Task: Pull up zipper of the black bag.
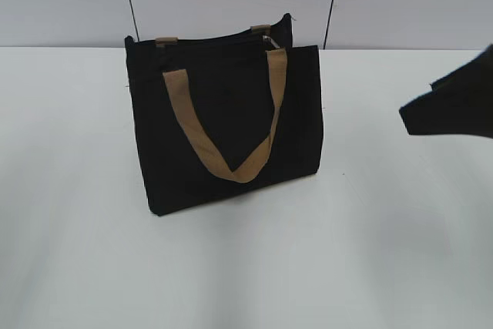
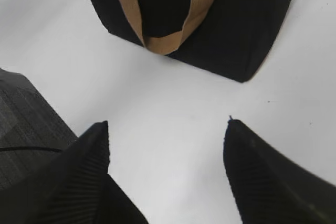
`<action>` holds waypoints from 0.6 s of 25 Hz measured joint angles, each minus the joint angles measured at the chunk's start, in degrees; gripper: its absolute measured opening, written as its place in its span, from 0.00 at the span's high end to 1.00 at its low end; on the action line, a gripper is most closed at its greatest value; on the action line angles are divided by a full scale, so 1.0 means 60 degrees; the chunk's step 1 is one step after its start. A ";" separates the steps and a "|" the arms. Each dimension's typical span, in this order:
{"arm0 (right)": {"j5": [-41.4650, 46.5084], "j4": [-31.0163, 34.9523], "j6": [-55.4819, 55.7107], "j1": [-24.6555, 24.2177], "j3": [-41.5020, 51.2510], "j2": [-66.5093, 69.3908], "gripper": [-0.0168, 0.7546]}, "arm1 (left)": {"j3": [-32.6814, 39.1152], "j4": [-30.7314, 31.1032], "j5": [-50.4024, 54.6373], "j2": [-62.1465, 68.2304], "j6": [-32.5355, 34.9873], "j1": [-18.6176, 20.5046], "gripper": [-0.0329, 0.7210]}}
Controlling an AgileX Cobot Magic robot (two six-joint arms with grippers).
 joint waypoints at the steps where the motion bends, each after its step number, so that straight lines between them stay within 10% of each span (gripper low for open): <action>1: -0.0012 -0.0004 0.0101 0.0000 0.0261 -0.0343 0.31 | 0.0011 -0.0091 0.0250 -0.0308 0.0172 0.0000 0.37; 15: 0.1194 -0.2758 0.3328 0.0000 0.2783 -0.6442 0.31 | 0.1333 -0.1421 0.2141 -0.4745 0.2305 0.0000 0.37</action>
